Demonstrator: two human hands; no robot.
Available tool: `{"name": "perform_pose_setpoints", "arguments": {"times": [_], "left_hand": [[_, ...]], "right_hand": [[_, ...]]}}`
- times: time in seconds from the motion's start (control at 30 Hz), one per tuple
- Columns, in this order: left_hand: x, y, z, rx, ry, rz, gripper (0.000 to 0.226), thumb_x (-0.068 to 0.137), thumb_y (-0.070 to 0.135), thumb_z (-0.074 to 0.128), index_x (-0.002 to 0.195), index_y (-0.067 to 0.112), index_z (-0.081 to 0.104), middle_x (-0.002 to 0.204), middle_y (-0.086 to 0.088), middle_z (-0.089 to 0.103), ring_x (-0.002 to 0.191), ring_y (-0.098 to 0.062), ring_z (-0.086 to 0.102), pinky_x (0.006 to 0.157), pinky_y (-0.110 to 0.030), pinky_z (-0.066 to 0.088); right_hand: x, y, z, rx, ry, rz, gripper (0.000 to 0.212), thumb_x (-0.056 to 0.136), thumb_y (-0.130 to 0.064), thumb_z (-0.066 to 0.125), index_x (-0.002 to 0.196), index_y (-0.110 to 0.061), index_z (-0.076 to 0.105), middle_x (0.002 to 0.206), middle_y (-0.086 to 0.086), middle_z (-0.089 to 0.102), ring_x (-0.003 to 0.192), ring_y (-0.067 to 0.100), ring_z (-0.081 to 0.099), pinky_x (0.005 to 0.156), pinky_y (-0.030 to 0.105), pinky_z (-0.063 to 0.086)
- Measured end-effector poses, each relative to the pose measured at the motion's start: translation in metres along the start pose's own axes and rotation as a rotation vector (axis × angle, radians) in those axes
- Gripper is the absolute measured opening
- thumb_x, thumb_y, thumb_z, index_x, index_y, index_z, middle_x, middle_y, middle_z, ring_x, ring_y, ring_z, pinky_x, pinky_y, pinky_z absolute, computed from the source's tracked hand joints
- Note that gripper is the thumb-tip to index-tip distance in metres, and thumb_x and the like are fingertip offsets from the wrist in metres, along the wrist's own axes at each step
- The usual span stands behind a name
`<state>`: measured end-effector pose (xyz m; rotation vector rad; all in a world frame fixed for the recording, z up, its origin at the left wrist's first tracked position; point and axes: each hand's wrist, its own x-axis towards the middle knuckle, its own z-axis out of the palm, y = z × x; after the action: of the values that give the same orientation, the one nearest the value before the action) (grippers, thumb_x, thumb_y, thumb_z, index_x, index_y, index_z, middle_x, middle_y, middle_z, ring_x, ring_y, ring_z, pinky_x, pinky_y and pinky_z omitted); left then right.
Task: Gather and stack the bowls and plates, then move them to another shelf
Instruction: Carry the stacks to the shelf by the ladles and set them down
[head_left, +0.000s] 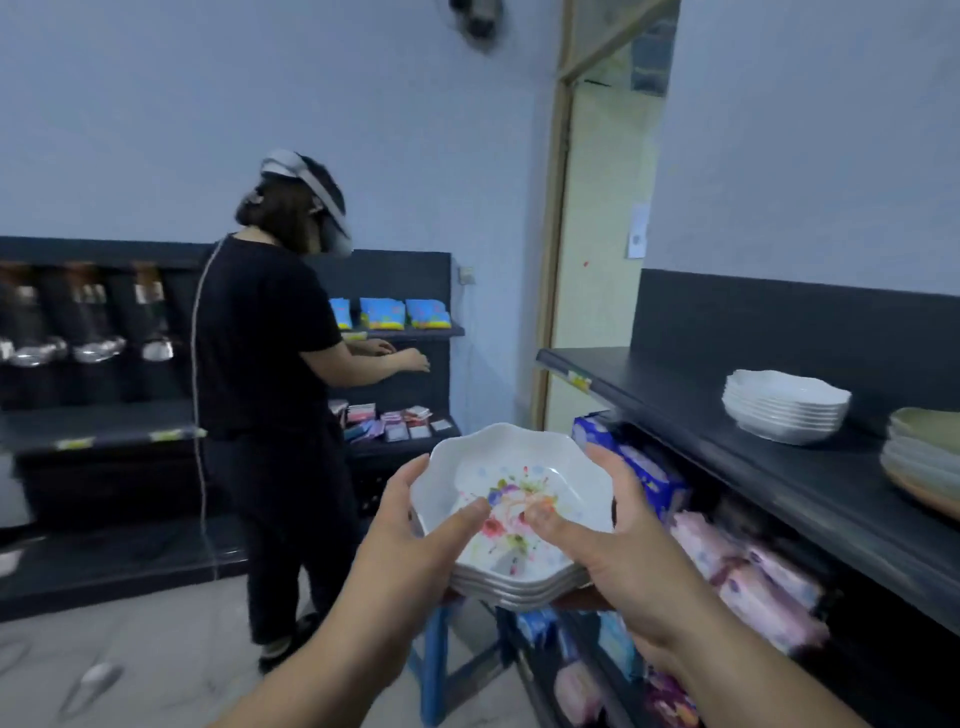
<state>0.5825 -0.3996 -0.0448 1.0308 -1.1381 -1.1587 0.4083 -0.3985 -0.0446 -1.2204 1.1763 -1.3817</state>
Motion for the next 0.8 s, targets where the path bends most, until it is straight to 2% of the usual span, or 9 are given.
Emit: {"name": "perform_pose_setpoints", "arguments": {"times": [0.07, 0.17, 0.27, 0.33, 0.4, 0.5, 0.6, 0.73, 0.8], "left_hand": [[-0.002, 0.003, -0.051, 0.029, 0.079, -0.001, 0.055, 0.08, 0.026, 0.074, 0.124, 0.043, 0.045, 0.097, 0.01, 0.069, 0.072, -0.013, 0.072, 0.05, -0.025, 0.051], [-0.005, 0.007, -0.13, 0.065, 0.191, 0.0, 0.053, 0.079, 0.027, 0.075, 0.12, 0.044, 0.046, 0.095, 0.012, 0.068, 0.063, -0.007, 0.069, 0.047, -0.019, 0.048], [-0.01, 0.011, -0.202, 0.079, 0.278, -0.006, 0.048, 0.079, 0.024, 0.076, 0.108, 0.048, 0.047, 0.096, 0.015, 0.065, 0.079, -0.01, 0.072, 0.068, -0.033, 0.06], [-0.014, 0.013, -0.247, 0.098, 0.328, -0.006, 0.045, 0.078, 0.026, 0.077, 0.1, 0.052, 0.047, 0.099, 0.014, 0.066, 0.085, -0.013, 0.072, 0.075, -0.039, 0.06], [-0.018, 0.013, -0.288, 0.111, 0.388, -0.001, 0.046, 0.078, 0.027, 0.077, 0.101, 0.052, 0.047, 0.1, 0.014, 0.065, 0.086, -0.014, 0.072, 0.073, -0.039, 0.06], [-0.022, 0.015, -0.336, 0.107, 0.471, -0.001, 0.046, 0.079, 0.026, 0.075, 0.105, 0.051, 0.047, 0.096, 0.017, 0.064, 0.079, -0.011, 0.072, 0.064, -0.034, 0.06], [-0.018, 0.014, -0.372, 0.12, 0.544, -0.012, 0.046, 0.081, 0.027, 0.074, 0.109, 0.05, 0.046, 0.098, 0.018, 0.063, 0.079, -0.012, 0.072, 0.066, -0.035, 0.061], [0.001, 0.004, -0.406, 0.144, 0.635, -0.033, 0.049, 0.081, 0.027, 0.074, 0.113, 0.05, 0.044, 0.101, 0.019, 0.06, 0.085, -0.016, 0.071, 0.07, -0.038, 0.061], [0.017, -0.003, -0.42, 0.15, 0.671, -0.042, 0.05, 0.081, 0.025, 0.074, 0.113, 0.05, 0.045, 0.103, 0.017, 0.06, 0.087, -0.018, 0.071, 0.069, -0.039, 0.061]], "right_hand": [[0.006, 0.005, 0.052, -0.007, -0.09, 0.033, 0.08, 0.073, -0.018, 0.084, 0.132, -0.049, 0.04, 0.109, -0.009, 0.068, 0.085, 0.023, 0.074, 0.065, 0.046, 0.062], [0.011, 0.016, 0.132, -0.028, -0.196, 0.052, 0.082, 0.073, -0.022, 0.085, 0.134, -0.05, 0.038, 0.109, -0.011, 0.066, 0.086, 0.022, 0.074, 0.067, 0.047, 0.062], [0.01, 0.028, 0.209, -0.023, -0.287, 0.054, 0.082, 0.074, -0.023, 0.084, 0.136, -0.048, 0.037, 0.107, -0.014, 0.065, 0.09, 0.021, 0.072, 0.066, 0.044, 0.062], [0.009, 0.037, 0.254, -0.002, -0.355, 0.068, 0.082, 0.075, -0.022, 0.083, 0.137, -0.047, 0.036, 0.11, -0.015, 0.063, 0.091, 0.02, 0.071, 0.06, 0.039, 0.061], [0.007, 0.045, 0.295, 0.015, -0.421, 0.075, 0.081, 0.077, -0.022, 0.082, 0.138, -0.046, 0.034, 0.113, -0.016, 0.061, 0.092, 0.018, 0.07, 0.057, 0.034, 0.06], [0.008, 0.055, 0.348, 0.023, -0.511, 0.094, 0.085, 0.075, -0.023, 0.083, 0.14, -0.046, 0.033, 0.115, -0.016, 0.061, 0.094, 0.019, 0.071, 0.069, 0.046, 0.062], [0.016, 0.066, 0.39, 0.037, -0.575, 0.12, 0.086, 0.074, -0.022, 0.084, 0.14, -0.047, 0.034, 0.112, -0.014, 0.064, 0.089, 0.019, 0.073, 0.071, 0.049, 0.062], [0.041, 0.085, 0.43, 0.041, -0.652, 0.137, 0.086, 0.073, -0.025, 0.085, 0.139, -0.047, 0.034, 0.105, -0.016, 0.068, 0.082, 0.017, 0.075, 0.062, 0.036, 0.06], [0.061, 0.094, 0.447, 0.038, -0.688, 0.142, 0.086, 0.074, -0.024, 0.084, 0.139, -0.047, 0.034, 0.108, -0.016, 0.068, 0.082, 0.015, 0.075, 0.062, 0.035, 0.06]]}}
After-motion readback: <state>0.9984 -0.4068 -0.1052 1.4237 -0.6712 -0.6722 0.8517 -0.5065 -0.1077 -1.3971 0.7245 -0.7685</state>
